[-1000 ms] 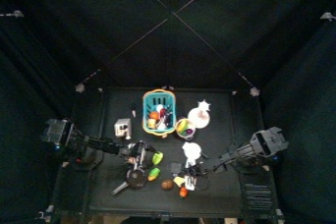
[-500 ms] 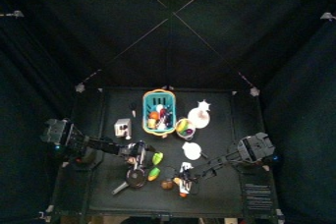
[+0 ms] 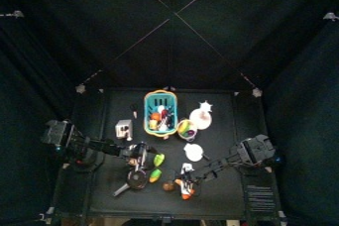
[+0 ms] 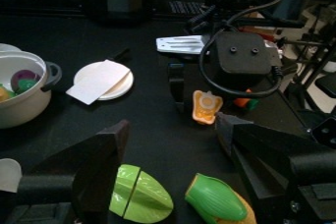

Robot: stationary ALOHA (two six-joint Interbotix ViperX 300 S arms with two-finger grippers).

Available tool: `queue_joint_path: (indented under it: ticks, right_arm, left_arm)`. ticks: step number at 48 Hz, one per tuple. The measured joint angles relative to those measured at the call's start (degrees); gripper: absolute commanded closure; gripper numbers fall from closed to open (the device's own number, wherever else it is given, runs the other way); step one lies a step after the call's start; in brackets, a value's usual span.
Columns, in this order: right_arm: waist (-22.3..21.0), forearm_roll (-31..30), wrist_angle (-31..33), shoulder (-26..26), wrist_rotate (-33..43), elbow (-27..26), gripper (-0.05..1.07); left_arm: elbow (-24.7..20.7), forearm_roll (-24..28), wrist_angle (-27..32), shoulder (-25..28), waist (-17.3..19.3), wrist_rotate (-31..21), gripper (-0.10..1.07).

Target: Grab squash half on table

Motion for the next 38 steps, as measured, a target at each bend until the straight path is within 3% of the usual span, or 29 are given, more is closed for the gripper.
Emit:
queue_joint_path:
  ticks: [33, 38]
  right_arm:
    - [-0.1, -0.8, 0.2, 0.0, -0.1, -0.1, 0.01]
    - [-0.2, -0.9, 0.3, 0.0, -0.1, 0.0, 0.06]
  left_arm:
    - [0.0, 0.0, 0.0, 0.0, 0.0, 0.0, -0.04]
    - [0.0, 0.0, 0.0, 0.0, 0.0, 0.0, -0.04]
